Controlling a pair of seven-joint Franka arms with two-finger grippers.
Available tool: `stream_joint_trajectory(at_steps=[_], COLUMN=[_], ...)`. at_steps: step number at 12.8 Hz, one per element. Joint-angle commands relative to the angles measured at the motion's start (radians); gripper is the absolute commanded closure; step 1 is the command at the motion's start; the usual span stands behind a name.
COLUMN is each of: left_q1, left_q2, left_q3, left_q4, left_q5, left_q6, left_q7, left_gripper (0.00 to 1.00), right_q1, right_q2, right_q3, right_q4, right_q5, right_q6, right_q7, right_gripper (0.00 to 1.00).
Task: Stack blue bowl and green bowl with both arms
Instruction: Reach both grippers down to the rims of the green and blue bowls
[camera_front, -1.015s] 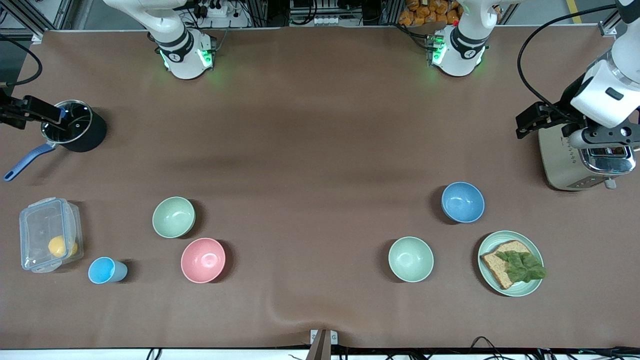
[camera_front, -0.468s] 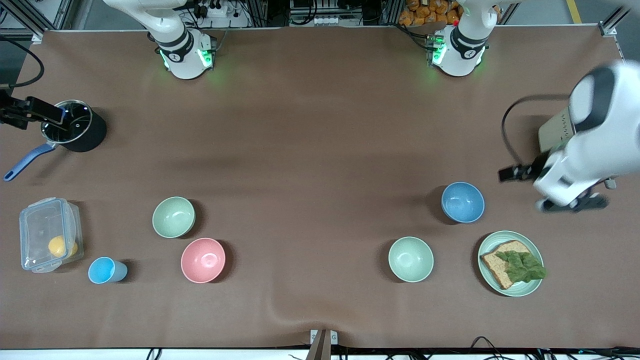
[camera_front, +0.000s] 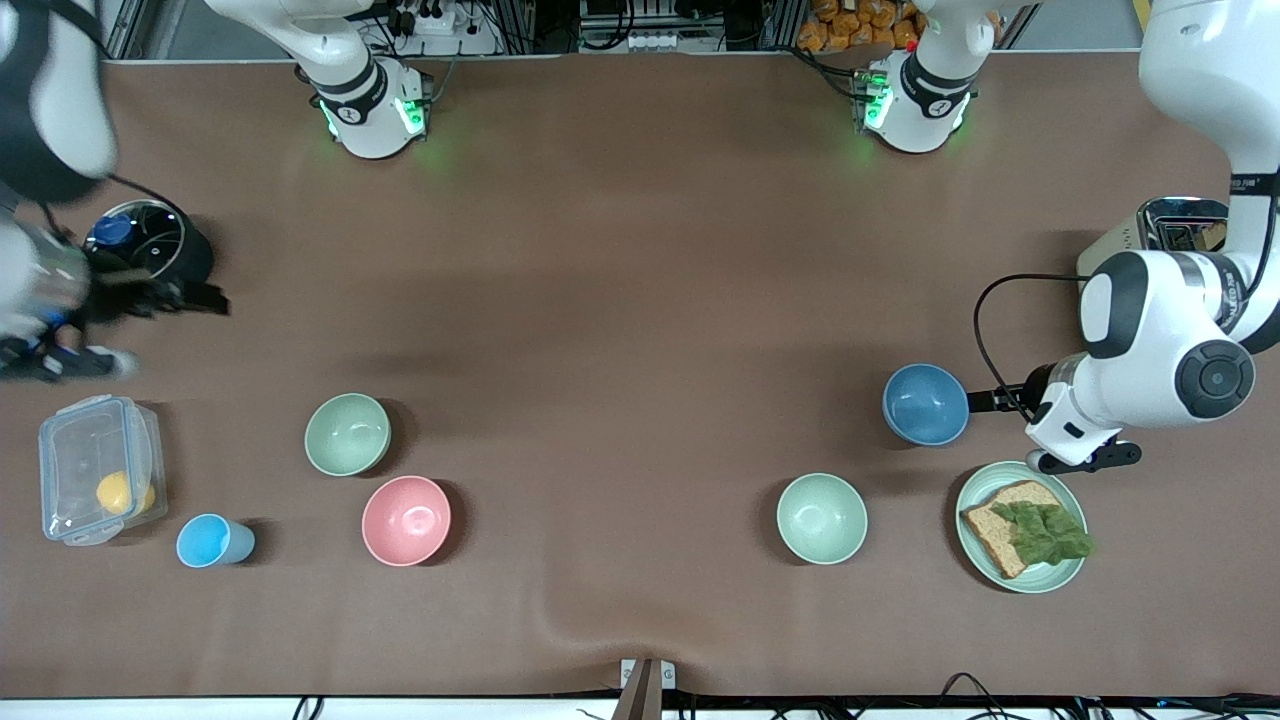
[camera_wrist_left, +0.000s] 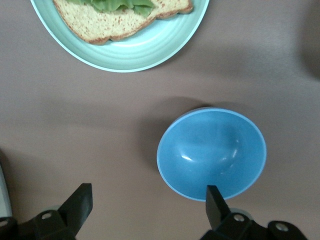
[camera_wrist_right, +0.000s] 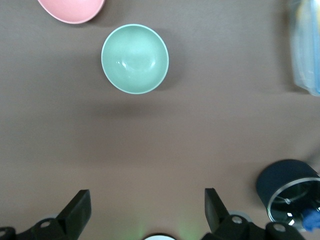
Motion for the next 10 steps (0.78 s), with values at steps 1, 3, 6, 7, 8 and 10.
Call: stream_joint_trajectory(at_steps=[1, 3, 6, 7, 8, 10], left_q1=[0.017, 0.025, 0.023, 0.023, 0.023, 0.022], left_q2=[0.019, 0.053, 0.090, 0.102, 0.111, 0.124], left_q3=[-0.010, -0.011, -0.011, -0.011, -0.011, -0.011], left_q4=[-0.035, -0.033, -0.033, -0.035, -0.035, -0.036], left_q5=[0.017, 0.010, 0.006, 0.006, 0.006, 0.006], left_q6=[0.053, 0.067, 0.094, 0.095, 0.101, 0.105], left_q7=[-0.014, -0.012, -0.012, -0.011, -0.009, -0.009], left_gripper=[0.00, 0.00, 0.11, 0.14, 0.18, 0.23], right_q1=[-0.001, -0.006, -0.005, -0.005, -0.006, -0.008], right_q2=[0.107, 0.187, 0.320, 0.359, 0.387, 0.410], right_q3=[0.001, 0.001, -0.001, -0.001, -0.001, -0.001], right_q4=[0.020, 0.020, 0.022, 0.022, 0.022, 0.022], right_q5=[0.011, 0.064, 0.080, 0.080, 0.079, 0.080], right_q6=[0.035, 0.098, 0.267, 0.327, 0.373, 0.396], right_q7=[-0.004, -0.013, -0.086, -0.117, -0.151, -0.180], right_gripper=[0.00, 0.00, 0.00, 0.00, 0.00, 0.00])
